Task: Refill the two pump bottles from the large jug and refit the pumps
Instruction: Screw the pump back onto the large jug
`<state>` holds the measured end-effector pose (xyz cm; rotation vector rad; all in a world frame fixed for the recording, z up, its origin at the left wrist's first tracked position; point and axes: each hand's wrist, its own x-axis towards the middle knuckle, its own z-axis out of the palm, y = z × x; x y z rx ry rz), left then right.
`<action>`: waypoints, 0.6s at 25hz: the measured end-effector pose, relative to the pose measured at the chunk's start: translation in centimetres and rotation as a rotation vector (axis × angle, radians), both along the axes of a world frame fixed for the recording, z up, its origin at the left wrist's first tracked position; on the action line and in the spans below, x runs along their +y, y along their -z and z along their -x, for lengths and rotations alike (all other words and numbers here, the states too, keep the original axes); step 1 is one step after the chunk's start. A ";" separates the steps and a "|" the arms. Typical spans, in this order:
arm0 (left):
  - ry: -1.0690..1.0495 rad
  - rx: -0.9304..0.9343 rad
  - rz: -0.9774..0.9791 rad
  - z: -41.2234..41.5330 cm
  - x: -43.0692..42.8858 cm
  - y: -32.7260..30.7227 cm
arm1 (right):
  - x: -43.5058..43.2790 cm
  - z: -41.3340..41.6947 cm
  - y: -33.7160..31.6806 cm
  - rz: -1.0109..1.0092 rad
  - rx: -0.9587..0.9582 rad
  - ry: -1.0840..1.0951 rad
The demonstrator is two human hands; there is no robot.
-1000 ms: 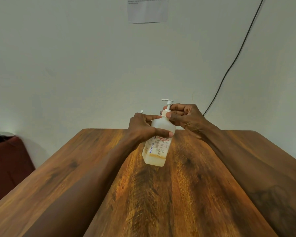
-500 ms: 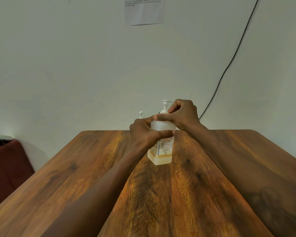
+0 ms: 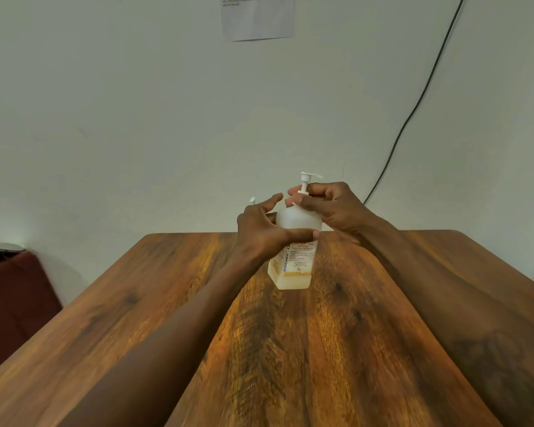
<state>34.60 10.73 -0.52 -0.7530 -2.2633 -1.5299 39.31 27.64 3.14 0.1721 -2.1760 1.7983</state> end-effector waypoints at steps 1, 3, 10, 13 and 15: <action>-0.033 0.022 0.006 -0.2 0.3 0.0 | -0.6 -0.1 -0.1 -0.069 0.031 0.145; -0.081 0.067 -0.017 -0.7 0.8 0.2 | -1.8 0.3 -0.3 -0.200 0.097 0.439; -0.102 0.092 -0.017 -0.1 0.8 1.0 | -1.8 0.5 -0.3 -0.130 0.005 0.238; -0.072 0.078 -0.003 0.5 0.5 1.0 | -0.4 0.6 0.0 0.094 -0.001 -0.030; -0.059 0.103 0.018 0.5 0.6 1.0 | -0.2 0.4 0.3 -0.012 0.060 0.131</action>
